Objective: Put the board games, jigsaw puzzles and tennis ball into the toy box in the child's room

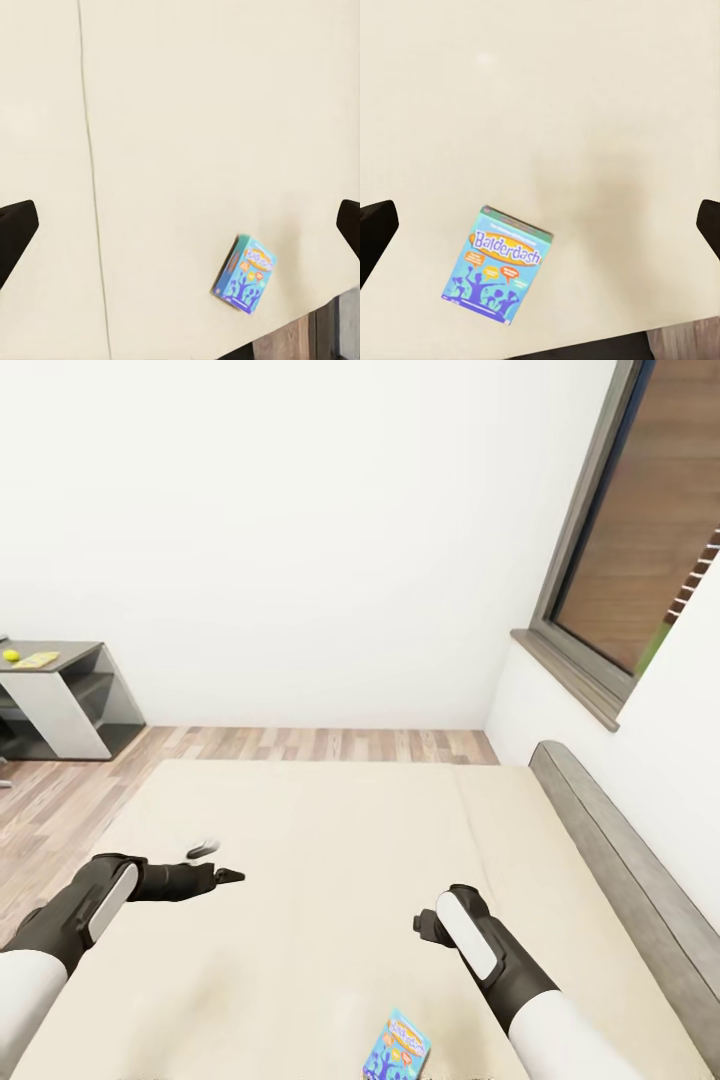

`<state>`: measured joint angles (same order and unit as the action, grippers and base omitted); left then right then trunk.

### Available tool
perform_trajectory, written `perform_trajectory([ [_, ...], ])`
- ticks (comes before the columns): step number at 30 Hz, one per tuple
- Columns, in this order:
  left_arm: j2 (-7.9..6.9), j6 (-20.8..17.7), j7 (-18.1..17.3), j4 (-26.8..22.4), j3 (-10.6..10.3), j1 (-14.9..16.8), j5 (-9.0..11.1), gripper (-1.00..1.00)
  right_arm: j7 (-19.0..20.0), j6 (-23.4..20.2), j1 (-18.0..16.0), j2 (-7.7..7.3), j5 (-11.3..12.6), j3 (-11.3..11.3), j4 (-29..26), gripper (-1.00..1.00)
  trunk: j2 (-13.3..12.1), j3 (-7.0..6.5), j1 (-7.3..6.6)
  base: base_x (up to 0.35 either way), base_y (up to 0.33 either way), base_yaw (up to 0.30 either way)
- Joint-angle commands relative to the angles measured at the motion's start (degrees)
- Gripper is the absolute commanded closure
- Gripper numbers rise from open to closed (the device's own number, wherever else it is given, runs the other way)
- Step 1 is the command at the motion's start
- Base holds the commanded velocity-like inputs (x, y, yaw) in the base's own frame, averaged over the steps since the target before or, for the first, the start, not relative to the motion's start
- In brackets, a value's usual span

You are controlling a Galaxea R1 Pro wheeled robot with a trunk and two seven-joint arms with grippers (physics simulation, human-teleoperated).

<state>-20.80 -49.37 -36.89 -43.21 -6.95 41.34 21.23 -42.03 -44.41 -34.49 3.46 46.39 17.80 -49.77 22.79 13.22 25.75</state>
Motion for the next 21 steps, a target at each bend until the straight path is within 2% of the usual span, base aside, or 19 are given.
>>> perform_trajectory([
  [1,0.04,-0.3,0.0,0.0,-0.2,0.1,0.2,-1.0,-0.6,-0.1,-0.1,-0.02,0.6,0.1,-0.1,-1.0,0.1,0.21,0.03,0.0,0.0,0.0],
  [9,2.35,-0.4,0.5,0.0,-0.3,0.1,-0.2,-1.0,-0.6,-0.1,-0.1,-0.02,0.6,0.1,-0.1,-1.0,0.1,0.97,0.03,0.0,0.0,0.0],
  [21,2.65,-0.2,0.1,0.0,-0.2,0.1,-0.2,-1.0,-0.6,-0.2,-0.1,0.05,0.8,0.1,-0.1,-1.0,0.1,2.1,0.03,0.0,0.0,0.0],
])
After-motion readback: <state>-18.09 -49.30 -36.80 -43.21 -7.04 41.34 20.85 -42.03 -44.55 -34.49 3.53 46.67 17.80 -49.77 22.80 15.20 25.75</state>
